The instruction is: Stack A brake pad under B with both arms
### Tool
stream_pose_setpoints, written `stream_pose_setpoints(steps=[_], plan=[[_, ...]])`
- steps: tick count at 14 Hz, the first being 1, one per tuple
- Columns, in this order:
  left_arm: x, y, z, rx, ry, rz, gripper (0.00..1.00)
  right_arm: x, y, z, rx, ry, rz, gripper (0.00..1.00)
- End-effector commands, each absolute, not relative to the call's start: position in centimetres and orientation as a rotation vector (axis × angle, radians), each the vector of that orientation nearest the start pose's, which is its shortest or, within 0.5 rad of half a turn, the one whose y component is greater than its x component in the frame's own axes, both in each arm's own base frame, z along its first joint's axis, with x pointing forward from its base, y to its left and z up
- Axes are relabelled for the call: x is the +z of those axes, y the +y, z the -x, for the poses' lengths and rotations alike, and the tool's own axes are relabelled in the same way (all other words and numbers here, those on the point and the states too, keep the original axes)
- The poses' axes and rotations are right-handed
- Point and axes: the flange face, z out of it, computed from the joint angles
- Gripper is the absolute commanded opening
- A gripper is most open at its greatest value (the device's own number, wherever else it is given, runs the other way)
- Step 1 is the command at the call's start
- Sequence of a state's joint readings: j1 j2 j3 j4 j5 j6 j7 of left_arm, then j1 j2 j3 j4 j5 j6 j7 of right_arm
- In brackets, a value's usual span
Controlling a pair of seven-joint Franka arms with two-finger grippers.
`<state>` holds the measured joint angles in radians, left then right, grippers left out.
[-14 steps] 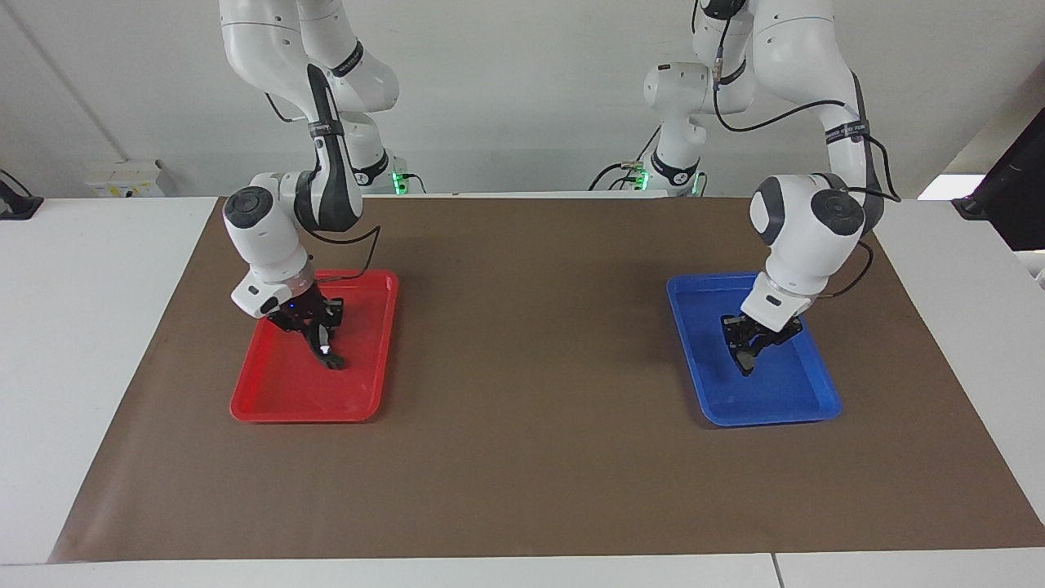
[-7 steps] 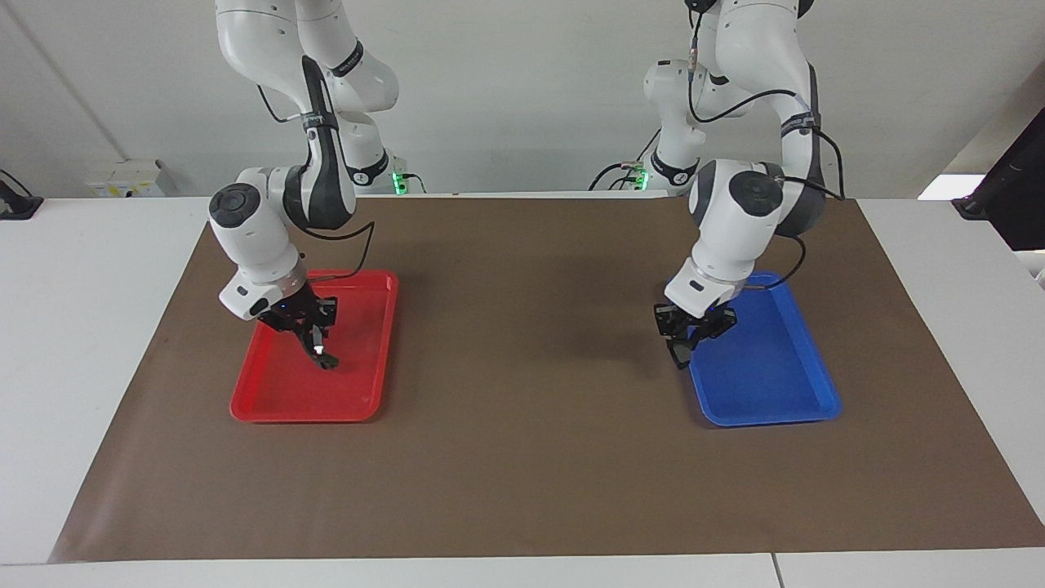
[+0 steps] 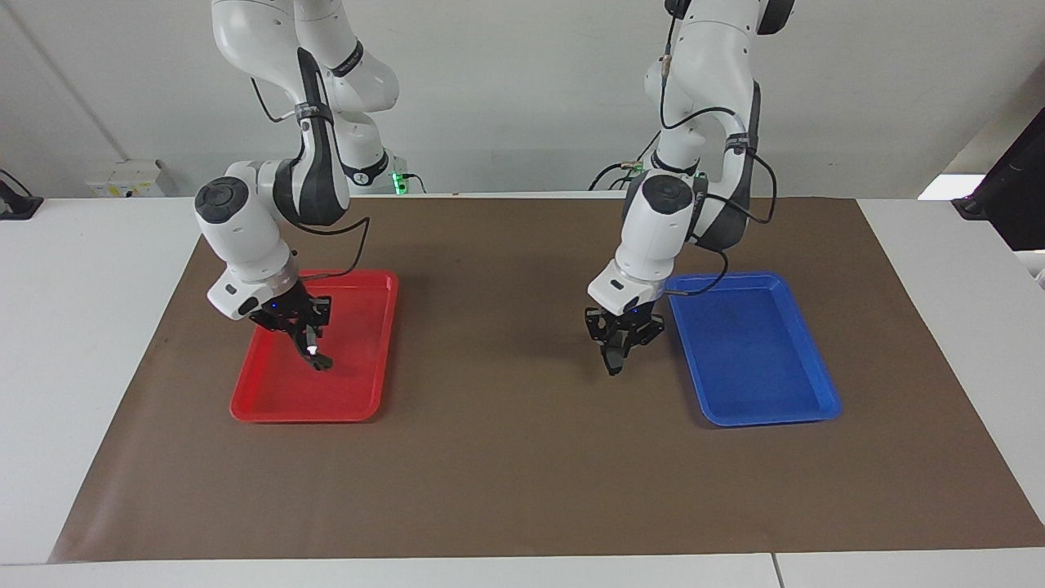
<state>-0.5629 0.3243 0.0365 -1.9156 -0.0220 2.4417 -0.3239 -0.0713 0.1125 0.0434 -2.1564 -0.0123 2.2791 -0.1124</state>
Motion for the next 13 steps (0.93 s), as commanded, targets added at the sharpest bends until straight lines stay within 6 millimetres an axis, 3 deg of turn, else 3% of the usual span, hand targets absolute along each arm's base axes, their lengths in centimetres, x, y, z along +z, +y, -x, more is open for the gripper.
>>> stream_pose_setpoints(steps=[1,4,8,13], plan=[[33.2,-36.5,-56.7,-0.340,0.315,3.215,0.01,35.4,-1.7,-55.5,-0.016,-0.103,3.127,0.00],[32.4,-39.9,-56.5,-0.346,0.233,3.240,0.01,35.4,-1.7,-55.5,-0.014,-0.103,3.127,0.00],[31.4,-40.2,-55.6,-0.300,0.165,3.242,0.02,35.4,-1.7,-55.4,-0.009,-0.106,3.127,0.00],[30.9,-43.1,-52.5,-0.223,-0.180,3.254,0.04,35.4,-1.7,-55.4,-0.002,-0.101,3.127,0.00]])
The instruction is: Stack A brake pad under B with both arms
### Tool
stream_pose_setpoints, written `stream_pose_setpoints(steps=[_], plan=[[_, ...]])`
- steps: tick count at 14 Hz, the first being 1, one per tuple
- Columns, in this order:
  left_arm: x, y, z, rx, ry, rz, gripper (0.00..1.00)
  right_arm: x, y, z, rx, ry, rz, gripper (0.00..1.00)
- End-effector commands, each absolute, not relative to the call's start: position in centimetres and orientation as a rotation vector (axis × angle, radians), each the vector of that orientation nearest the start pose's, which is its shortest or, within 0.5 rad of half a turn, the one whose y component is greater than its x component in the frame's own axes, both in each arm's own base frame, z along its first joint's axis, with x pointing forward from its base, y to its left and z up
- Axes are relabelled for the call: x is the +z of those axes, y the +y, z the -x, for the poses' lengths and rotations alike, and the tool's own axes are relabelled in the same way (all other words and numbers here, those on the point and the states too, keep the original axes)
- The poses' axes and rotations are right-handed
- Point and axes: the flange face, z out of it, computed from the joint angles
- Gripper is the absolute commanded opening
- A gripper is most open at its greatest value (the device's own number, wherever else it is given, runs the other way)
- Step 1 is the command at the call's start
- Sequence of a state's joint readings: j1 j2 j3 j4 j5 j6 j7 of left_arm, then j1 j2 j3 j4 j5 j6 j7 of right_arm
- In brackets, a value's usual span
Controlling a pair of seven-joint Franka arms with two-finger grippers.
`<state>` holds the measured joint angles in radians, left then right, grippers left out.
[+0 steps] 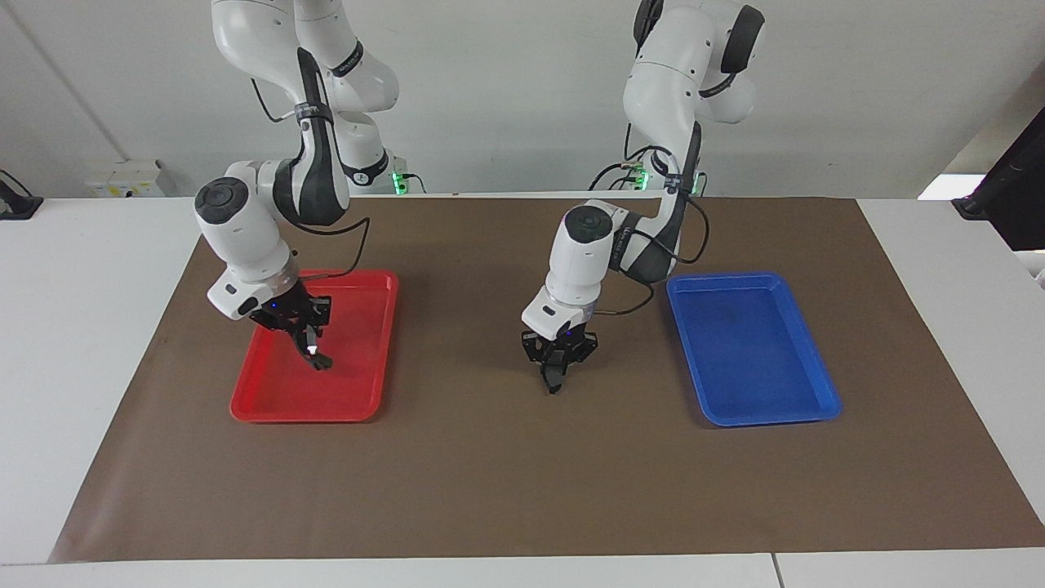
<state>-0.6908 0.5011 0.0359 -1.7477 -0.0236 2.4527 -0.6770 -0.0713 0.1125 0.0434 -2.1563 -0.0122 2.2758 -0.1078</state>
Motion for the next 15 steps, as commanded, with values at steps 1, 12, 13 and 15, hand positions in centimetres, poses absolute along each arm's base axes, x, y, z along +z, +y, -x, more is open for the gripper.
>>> stream_pose_setpoints(steps=[1,12,13,15], plan=[[30.7,-43.5,-51.9,-0.202,-0.202,3.247,0.10,35.4,-1.6,-55.4,0.001,-0.101,3.127,0.00],[40.9,-34.6,-54.5,-0.091,-0.149,3.188,1.00,36.4,2.7,-56.2,-0.017,-0.065,3.122,0.00],[42.6,-31.5,-55.3,-0.050,-0.052,3.174,1.00,36.7,4.7,-56.5,-0.028,-0.057,3.121,0.00],[45.2,-25.1,-56.6,0.029,0.050,3.152,1.00,37.2,9.7,-56.8,-0.078,-0.010,3.113,0.00]])
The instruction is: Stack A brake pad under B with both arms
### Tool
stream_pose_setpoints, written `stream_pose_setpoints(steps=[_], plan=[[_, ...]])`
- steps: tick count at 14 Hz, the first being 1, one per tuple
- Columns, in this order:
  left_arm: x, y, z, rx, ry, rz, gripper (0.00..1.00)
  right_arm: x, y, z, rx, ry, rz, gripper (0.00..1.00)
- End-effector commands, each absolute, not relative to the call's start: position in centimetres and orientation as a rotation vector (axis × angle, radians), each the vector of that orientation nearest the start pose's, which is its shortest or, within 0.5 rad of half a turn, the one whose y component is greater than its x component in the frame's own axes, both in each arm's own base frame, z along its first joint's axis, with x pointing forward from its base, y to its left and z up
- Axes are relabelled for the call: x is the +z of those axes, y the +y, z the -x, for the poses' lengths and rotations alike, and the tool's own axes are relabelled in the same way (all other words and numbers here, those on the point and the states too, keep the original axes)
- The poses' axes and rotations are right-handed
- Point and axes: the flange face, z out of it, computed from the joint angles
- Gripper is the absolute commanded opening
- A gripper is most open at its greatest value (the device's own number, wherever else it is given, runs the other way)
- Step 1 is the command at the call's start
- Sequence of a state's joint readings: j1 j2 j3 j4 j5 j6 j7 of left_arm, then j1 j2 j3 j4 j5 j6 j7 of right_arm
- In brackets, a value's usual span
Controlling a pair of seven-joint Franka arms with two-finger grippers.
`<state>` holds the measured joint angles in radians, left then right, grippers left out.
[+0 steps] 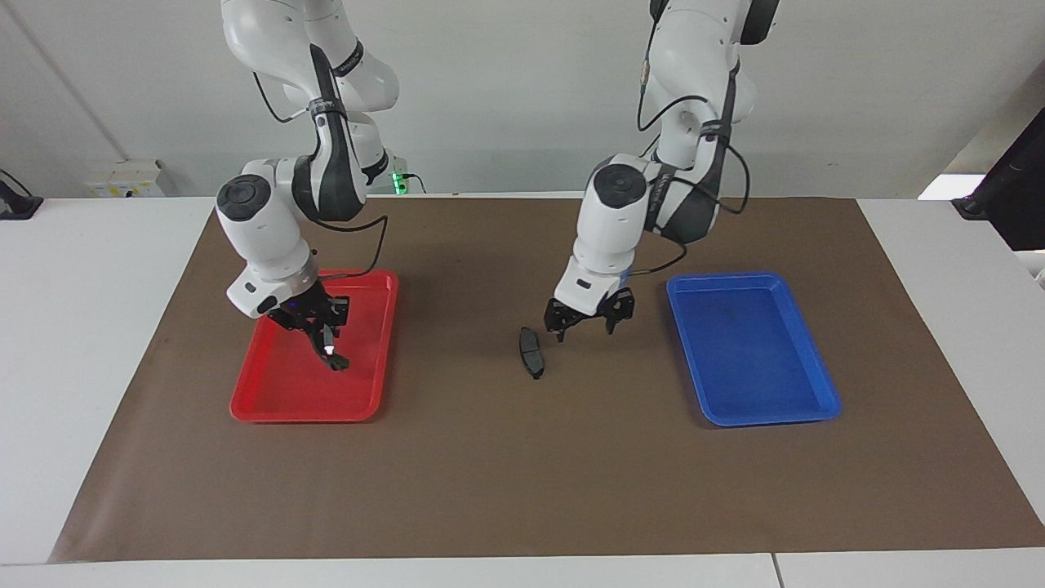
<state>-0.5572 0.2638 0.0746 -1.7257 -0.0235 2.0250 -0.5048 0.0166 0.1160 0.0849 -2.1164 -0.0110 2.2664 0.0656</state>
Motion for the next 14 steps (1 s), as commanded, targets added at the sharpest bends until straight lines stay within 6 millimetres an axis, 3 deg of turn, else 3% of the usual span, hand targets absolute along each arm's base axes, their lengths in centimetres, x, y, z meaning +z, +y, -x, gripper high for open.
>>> stream_pose_setpoints(steps=[1,4,7,9,11,14], plan=[[46.2,-22.2,-57.1,0.064,0.109,3.146,1.00,37.4,12.1,-56.9,-0.099,-0.002,3.106,0.00],[49.0,-12.7,-57.9,0.122,0.252,3.144,1.00,37.1,21.1,-56.8,-0.100,-0.052,3.089,0.00],[51.9,-4.1,-57.4,0.124,0.334,3.152,1.00,35.2,29.7,-57.8,-0.085,-0.119,3.078,0.00],[53.6,-0.7,-56.6,0.134,0.324,3.155,1.00,34.3,32.3,-57.7,-0.103,-0.185,3.075,0.00],[55.5,1.1,-56.2,0.145,0.278,3.161,1.00,33.6,35.0,-57.3,-0.107,-0.266,3.074,0.00],[58.3,2.1,-55.8,0.155,0.256,3.148,1.00,32.2,34.6,-58.0,-0.112,-0.313,3.094,0.00]])
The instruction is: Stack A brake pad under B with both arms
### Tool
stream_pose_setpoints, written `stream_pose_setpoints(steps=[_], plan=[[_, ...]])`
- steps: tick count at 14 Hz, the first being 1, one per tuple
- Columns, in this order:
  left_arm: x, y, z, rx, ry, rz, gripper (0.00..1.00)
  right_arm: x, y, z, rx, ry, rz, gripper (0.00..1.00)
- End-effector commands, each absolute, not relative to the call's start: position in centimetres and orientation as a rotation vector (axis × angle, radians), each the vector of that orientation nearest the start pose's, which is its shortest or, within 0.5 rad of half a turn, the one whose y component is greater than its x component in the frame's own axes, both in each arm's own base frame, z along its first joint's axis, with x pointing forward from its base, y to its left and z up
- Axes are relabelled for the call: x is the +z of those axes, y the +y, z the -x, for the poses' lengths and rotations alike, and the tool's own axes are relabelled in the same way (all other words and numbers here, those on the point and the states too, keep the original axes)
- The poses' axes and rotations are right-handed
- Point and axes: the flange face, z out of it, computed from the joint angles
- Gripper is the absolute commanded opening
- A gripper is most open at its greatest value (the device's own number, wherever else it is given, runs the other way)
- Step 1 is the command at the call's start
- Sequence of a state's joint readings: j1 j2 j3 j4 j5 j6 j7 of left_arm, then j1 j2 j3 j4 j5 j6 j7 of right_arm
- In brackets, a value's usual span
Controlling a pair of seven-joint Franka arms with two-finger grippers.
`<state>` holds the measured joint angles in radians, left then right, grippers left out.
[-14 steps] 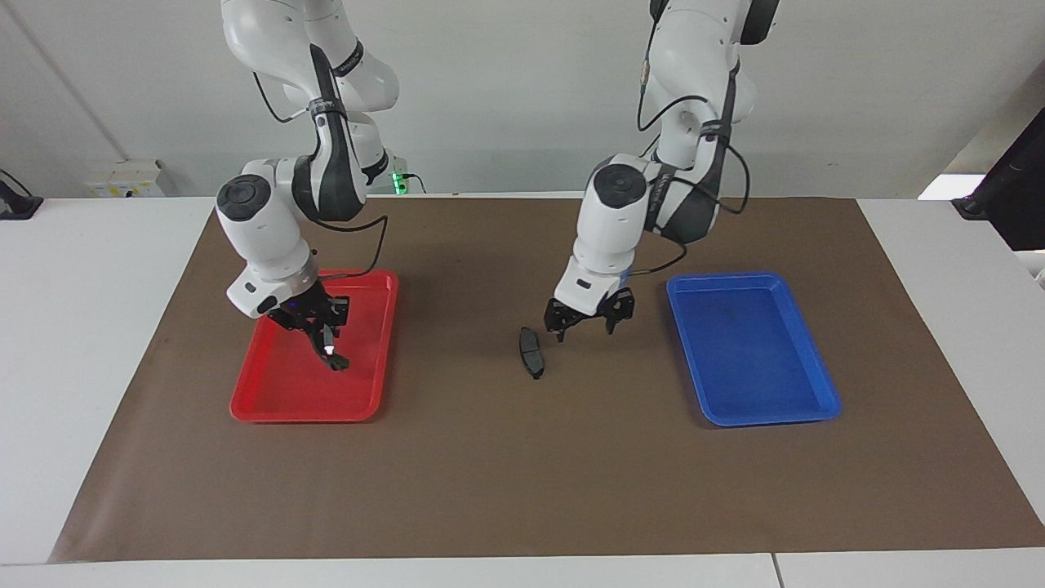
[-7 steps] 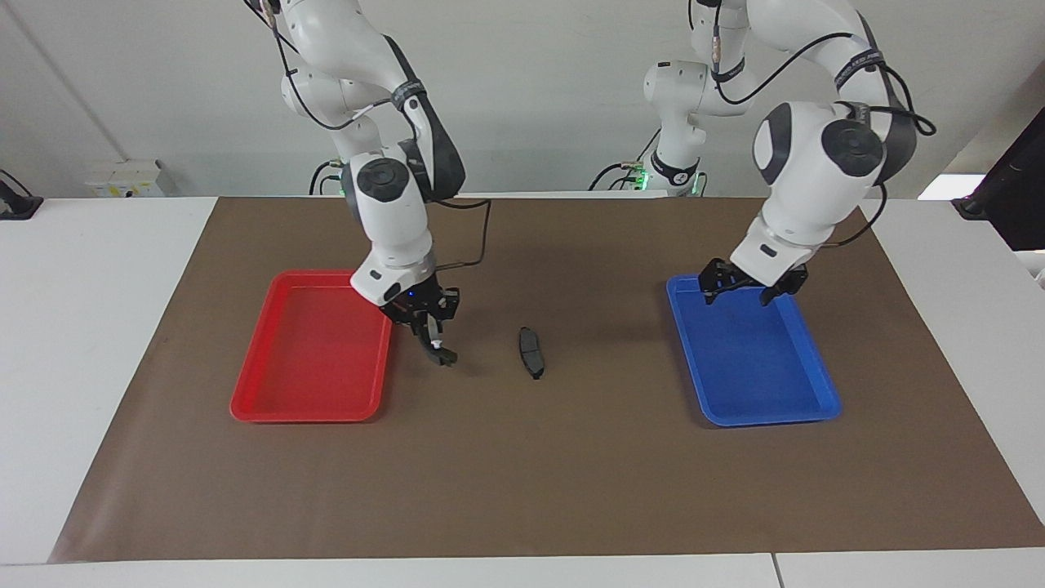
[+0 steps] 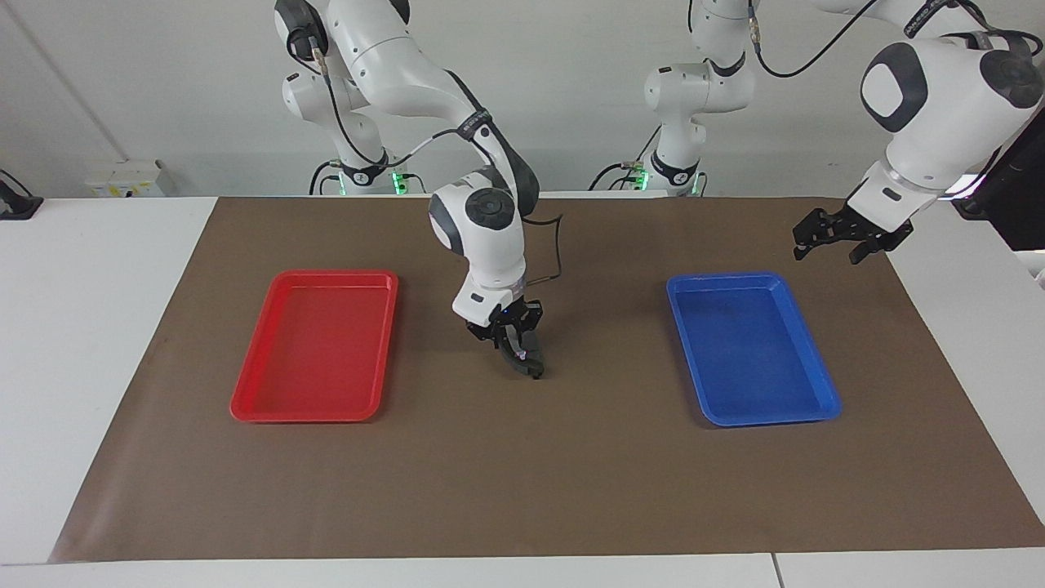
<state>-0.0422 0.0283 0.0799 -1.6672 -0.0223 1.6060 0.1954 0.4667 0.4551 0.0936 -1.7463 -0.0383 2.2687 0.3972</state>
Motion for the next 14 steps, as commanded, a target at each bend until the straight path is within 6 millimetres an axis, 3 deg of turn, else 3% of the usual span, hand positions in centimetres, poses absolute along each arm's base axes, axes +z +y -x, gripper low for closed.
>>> stream_pose_setpoints(steps=[1,4,14], plan=[[58.8,2.3,-55.8,0.147,0.258,3.132,1.00,32.0,35.3,-57.6,-0.110,-0.326,3.090,0.00],[60.6,2.5,-55.5,0.150,0.257,3.112,1.00,31.2,35.6,-57.6,-0.110,-0.343,3.089,0.00],[60.5,2.0,-55.1,0.142,0.263,3.118,1.00,31.1,36.8,-57.2,-0.133,-0.271,3.068,0.00]])
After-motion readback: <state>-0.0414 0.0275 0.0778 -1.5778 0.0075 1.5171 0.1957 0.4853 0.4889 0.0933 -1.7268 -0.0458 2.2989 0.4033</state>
